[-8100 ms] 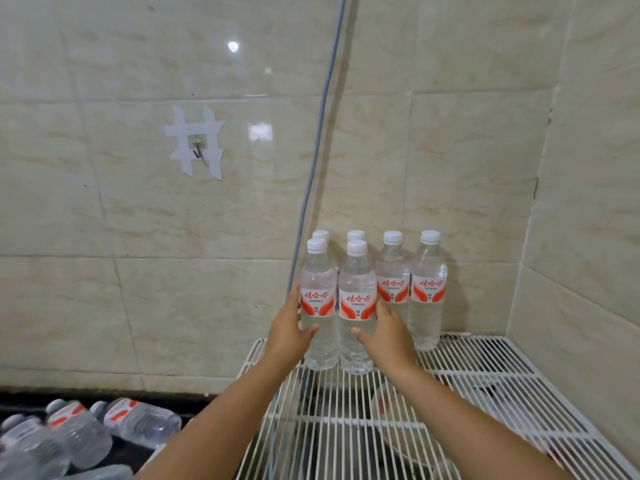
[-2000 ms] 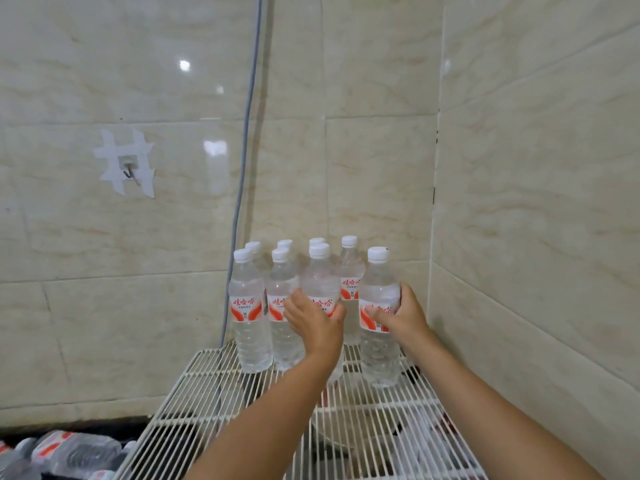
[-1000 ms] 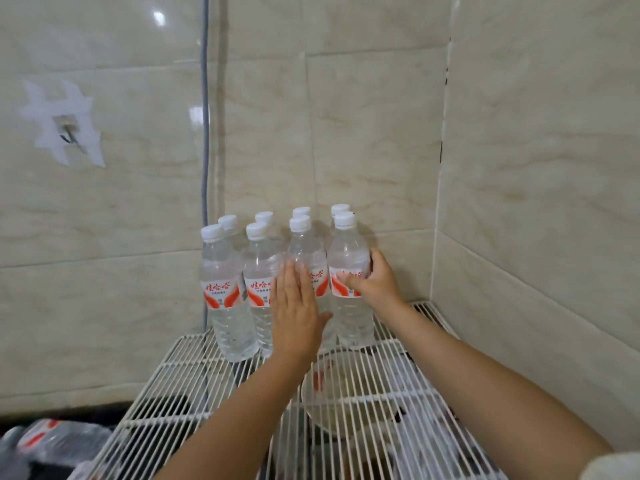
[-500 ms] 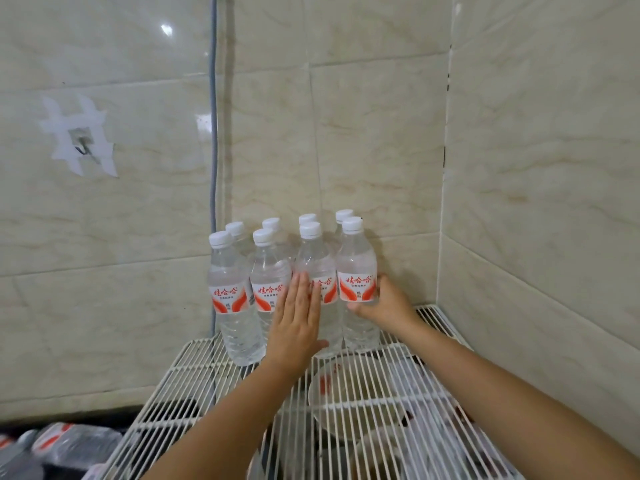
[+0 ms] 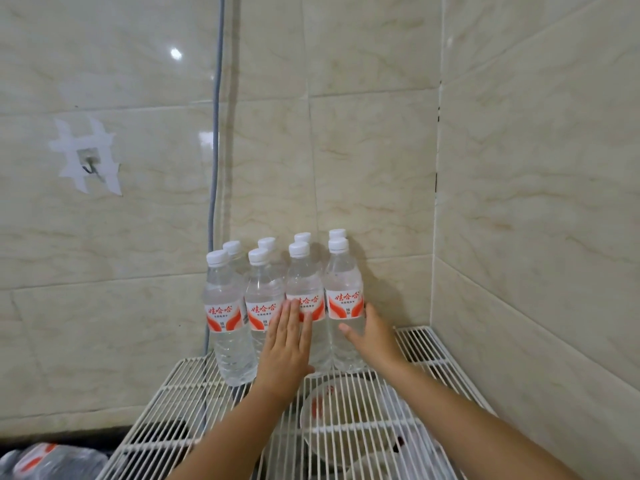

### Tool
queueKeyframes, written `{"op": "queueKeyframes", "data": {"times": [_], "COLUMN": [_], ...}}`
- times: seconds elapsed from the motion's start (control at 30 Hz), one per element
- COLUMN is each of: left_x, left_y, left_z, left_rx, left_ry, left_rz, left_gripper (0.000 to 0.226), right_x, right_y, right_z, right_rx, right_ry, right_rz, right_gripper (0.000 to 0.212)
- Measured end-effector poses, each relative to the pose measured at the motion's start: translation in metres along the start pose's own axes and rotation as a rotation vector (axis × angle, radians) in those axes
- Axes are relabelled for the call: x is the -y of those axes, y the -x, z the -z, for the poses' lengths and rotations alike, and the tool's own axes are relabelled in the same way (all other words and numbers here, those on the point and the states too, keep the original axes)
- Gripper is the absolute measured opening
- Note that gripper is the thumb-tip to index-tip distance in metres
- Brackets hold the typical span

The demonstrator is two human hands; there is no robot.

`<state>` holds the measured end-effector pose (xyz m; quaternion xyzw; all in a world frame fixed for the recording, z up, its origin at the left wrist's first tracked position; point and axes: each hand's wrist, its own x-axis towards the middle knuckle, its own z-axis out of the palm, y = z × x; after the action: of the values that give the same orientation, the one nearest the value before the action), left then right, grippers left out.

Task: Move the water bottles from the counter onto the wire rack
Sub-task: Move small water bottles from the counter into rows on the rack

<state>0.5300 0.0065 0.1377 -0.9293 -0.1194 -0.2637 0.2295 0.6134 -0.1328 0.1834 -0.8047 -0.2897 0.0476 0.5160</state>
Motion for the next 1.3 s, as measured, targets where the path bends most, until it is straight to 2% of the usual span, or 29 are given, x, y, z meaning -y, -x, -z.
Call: {"op": "queueKeyframes", "data": {"times": [0.13,0.17,0.27,0.3,0.37,0.4,0.47,0.57,0.73,0.9,1.0,1.13,1.3], "left_x": [0.002,0.004,0.011,0.012,0.012,0.014,0.02,0.038,0.08,0.133,0.17,0.224,0.295], "left_y": [0.006,0.008,0.021,0.024,0.034,0.04,0.052,0.073,0.115,0.177,0.224,0.302,0.409], "left_z": [0.008,0.013,0.02,0.024,0.041,0.051,0.062,0.076,0.093,0.109,0.114,0.114,0.086], "left_rx": [-0.02,-0.01,0.096,0.15,0.172,0.141,0.193,0.274,0.355,0.426,0.436,0.334,0.634], "left_ry": [0.031,0.051,0.038,0.04,0.026,0.037,0.024,0.102,0.096,0.082,0.047,0.003,0.044], "left_rz": [0.058,0.063,0.06,0.095,0.173,0.227,0.312,0.448,0.628,0.735,0.813,0.83,0.903], "left_gripper": [0.148,0.135,0.069,0.062,0.068,0.066,0.062,0.061,0.057,0.055,0.051,0.041,0.05], "right_x": [0.003,0.004,0.008,0.01,0.017,0.021,0.032,0.054,0.092,0.136,0.163,0.194,0.209], "right_y": [0.004,0.005,0.006,0.006,0.01,0.014,0.022,0.038,0.061,0.096,0.126,0.165,0.209], "right_z": [0.003,0.004,0.006,0.006,0.006,0.005,0.001,-0.012,-0.054,-0.125,-0.18,-0.267,-0.39], "right_rx": [0.011,0.005,0.013,0.023,0.051,0.053,0.042,0.081,0.158,0.208,0.281,0.39,0.535], "right_ry": [0.191,0.242,0.352,0.397,0.563,0.672,0.817,0.811,0.836,0.812,0.742,0.703,0.686], "right_rz": [-0.029,-0.042,-0.113,-0.142,-0.154,-0.119,0.006,0.134,0.451,0.677,0.723,0.732,0.615], "right_gripper": [0.043,0.043,0.042,0.04,0.032,0.028,0.027,0.027,0.049,0.046,0.046,0.046,0.044]}}
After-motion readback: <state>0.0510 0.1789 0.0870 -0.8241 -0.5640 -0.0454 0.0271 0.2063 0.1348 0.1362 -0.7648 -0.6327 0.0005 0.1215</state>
